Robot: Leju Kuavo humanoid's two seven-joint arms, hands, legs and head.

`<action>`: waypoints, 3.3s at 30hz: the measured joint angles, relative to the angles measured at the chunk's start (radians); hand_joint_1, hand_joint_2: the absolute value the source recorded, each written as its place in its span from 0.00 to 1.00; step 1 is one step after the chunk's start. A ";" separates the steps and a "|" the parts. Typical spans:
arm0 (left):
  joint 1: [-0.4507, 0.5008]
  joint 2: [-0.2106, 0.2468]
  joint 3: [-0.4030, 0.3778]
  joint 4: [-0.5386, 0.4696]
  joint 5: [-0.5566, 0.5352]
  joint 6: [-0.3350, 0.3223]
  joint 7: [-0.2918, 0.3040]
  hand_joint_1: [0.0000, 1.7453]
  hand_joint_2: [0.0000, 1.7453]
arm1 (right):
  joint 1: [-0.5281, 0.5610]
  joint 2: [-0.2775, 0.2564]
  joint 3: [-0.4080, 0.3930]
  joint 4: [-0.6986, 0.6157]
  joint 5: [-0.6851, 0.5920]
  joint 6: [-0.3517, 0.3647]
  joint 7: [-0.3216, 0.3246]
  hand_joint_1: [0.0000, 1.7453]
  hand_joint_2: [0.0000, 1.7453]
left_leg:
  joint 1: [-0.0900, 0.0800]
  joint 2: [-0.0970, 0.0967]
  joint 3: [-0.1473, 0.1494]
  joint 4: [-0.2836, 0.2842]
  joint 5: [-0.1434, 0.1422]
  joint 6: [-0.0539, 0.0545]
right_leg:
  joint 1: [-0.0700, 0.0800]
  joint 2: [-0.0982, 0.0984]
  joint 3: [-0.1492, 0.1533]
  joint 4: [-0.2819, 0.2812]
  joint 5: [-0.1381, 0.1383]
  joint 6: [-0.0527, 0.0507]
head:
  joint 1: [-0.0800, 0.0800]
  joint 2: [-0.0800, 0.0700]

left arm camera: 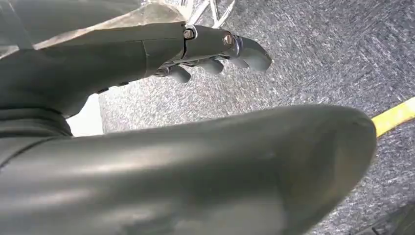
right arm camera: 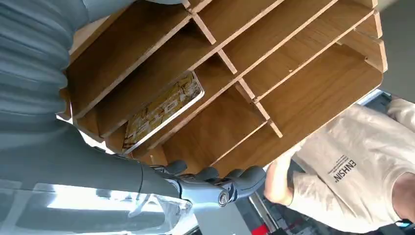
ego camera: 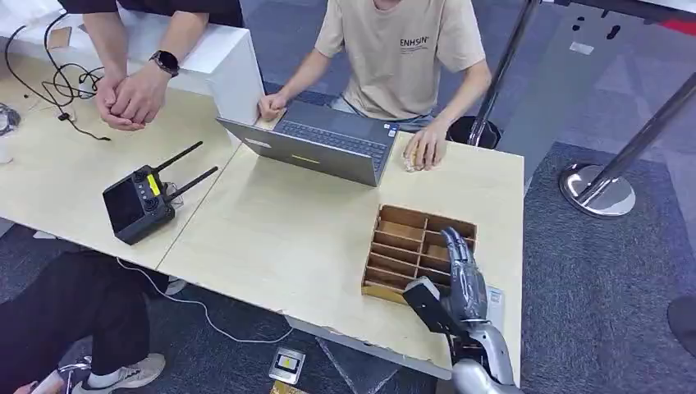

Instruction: Pass the card to the sensor for recognition and then transmit it.

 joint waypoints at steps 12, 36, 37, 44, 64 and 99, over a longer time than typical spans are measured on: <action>0.000 0.003 0.000 0.000 -0.004 -0.001 0.000 0.00 0.00 | 0.002 0.005 0.002 -0.021 -0.077 -0.006 -0.039 0.00 1.00 | 0.000 0.000 0.000 0.000 0.000 0.000 | 0.000 0.000 0.000 0.000 0.000 0.000 | 0.000 0.000; 0.001 0.011 0.002 0.000 -0.013 0.000 -0.003 0.00 0.00 | 0.033 -0.049 -0.045 -0.308 0.141 0.002 0.099 1.00 1.00 | 0.000 0.000 -0.001 0.000 0.000 0.000 | 0.000 0.000 -0.001 0.000 0.000 0.000 | 0.000 0.000; 0.001 0.011 0.002 0.000 -0.013 0.000 -0.003 0.00 0.00 | 0.037 -0.056 -0.046 -0.321 0.158 0.003 0.110 1.00 1.00 | 0.000 0.000 -0.001 0.000 0.000 0.000 | 0.000 0.000 -0.001 0.000 0.000 0.000 | 0.000 0.000; 0.001 0.014 0.002 0.000 -0.020 0.002 -0.019 0.00 0.00 | 0.050 -0.091 -0.057 -0.403 0.195 0.023 0.143 1.00 1.00 | 0.000 0.000 0.000 0.000 0.000 0.000 | 0.000 0.000 -0.001 0.000 0.000 0.000 | 0.000 0.000; 0.001 0.017 0.002 0.000 -0.026 0.016 -0.021 0.00 0.00 | 0.056 -0.129 -0.061 -0.488 0.282 0.083 0.192 0.00 1.00 | 0.000 0.000 -0.001 0.000 0.000 0.000 | 0.000 0.000 -0.001 0.000 0.000 0.000 | 0.000 0.000; -0.022 0.009 -0.001 -0.026 -0.110 0.014 -0.015 0.00 0.00 | 0.087 -0.177 -0.028 -0.385 0.534 0.137 0.332 0.00 1.00 | 0.000 0.000 -0.001 0.000 0.000 0.000 | 0.000 0.000 -0.001 0.000 0.000 0.000 | 0.000 0.000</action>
